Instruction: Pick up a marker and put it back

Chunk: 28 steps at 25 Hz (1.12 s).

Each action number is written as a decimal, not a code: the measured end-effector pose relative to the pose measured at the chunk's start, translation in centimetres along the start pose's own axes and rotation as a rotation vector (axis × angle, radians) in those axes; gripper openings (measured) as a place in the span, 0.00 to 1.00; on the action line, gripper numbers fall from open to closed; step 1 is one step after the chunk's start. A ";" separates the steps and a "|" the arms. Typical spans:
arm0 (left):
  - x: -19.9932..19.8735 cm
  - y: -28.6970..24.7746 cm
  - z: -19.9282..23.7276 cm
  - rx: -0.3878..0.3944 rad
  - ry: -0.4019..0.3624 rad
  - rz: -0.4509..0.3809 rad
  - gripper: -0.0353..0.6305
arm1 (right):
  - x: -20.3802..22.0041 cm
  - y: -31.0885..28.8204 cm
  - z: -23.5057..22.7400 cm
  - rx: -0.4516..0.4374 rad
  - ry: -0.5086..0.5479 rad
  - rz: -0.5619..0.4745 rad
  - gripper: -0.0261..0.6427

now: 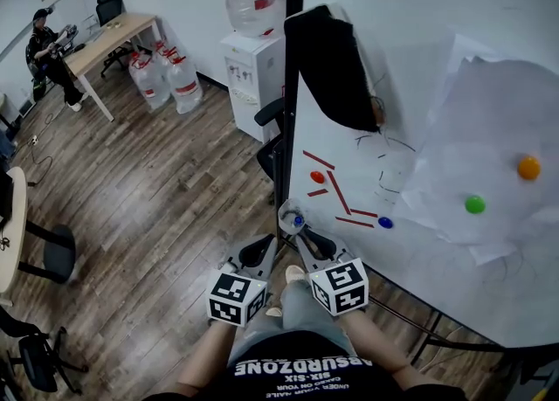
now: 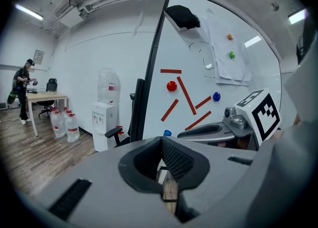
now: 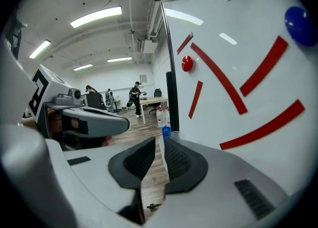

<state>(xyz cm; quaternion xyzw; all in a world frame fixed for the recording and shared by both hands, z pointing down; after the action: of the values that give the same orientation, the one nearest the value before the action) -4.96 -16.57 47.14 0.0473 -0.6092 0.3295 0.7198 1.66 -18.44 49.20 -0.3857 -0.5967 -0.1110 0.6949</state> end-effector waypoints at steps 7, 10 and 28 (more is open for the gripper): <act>0.0 0.8 -1.1 0.019 -0.009 -0.014 0.06 | -1.4 2.0 0.7 0.019 -0.035 -0.088 0.04; 0.0 1.1 -1.5 0.024 -0.015 -0.021 0.06 | -1.7 2.7 1.2 0.023 -0.028 -0.104 0.04; 0.1 2.8 -3.4 0.062 -0.036 -0.035 0.06 | -1.7 4.8 3.3 0.045 -0.026 -0.127 0.04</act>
<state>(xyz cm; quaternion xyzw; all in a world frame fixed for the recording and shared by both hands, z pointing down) -3.60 -12.76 45.40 0.0863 -0.6107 0.3345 0.7125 1.69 -13.52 45.68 -0.3327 -0.6311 -0.1365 0.6873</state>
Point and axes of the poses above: the fingertips, and each gripper's own axes: y backward along the fingers, z to its left, x out of its underside, the point moved 1 cm from there along y, backward along the fingers, and after that the axes turned 5 degrees about y, right-handed, at the moved point
